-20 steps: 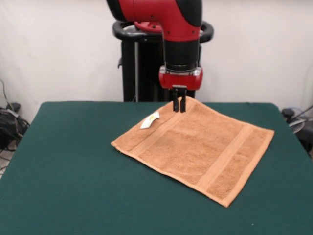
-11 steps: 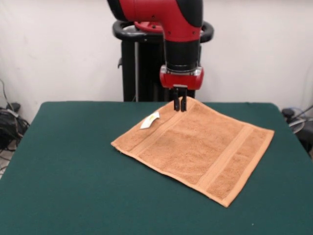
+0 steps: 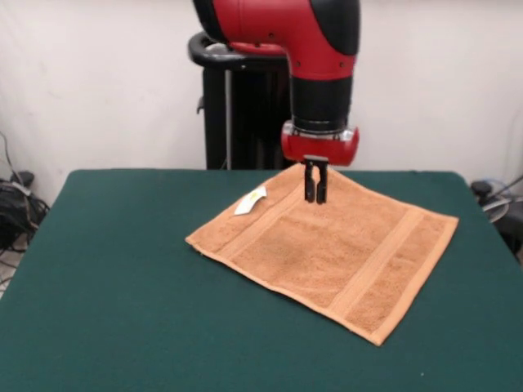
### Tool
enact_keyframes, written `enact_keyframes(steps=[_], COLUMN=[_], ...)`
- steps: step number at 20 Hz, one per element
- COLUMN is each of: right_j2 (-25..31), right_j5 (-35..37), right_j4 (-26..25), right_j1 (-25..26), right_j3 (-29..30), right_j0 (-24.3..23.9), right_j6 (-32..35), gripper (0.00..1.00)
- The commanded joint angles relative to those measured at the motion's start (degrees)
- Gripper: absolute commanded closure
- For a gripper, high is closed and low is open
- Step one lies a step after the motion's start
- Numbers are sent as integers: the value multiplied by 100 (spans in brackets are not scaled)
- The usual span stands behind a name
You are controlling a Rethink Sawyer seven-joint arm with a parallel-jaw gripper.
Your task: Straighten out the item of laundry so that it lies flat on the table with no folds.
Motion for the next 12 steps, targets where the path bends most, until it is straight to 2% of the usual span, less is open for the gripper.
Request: enact_keyframes(steps=[1, 6, 10, 12], right_j2=[-187, -184, -231, -229], right_j5=[1049, 964, 993, 1115], right_j4=[764, 648, 755, 777], right_j1=[473, 560, 369, 298], right_j3=[-1282, -1289, -1030, -1081], right_j0=[350, 334, 360, 409], right_j6=[982, 815, 1087, 1080], gripper=[100, 100, 100, 100])
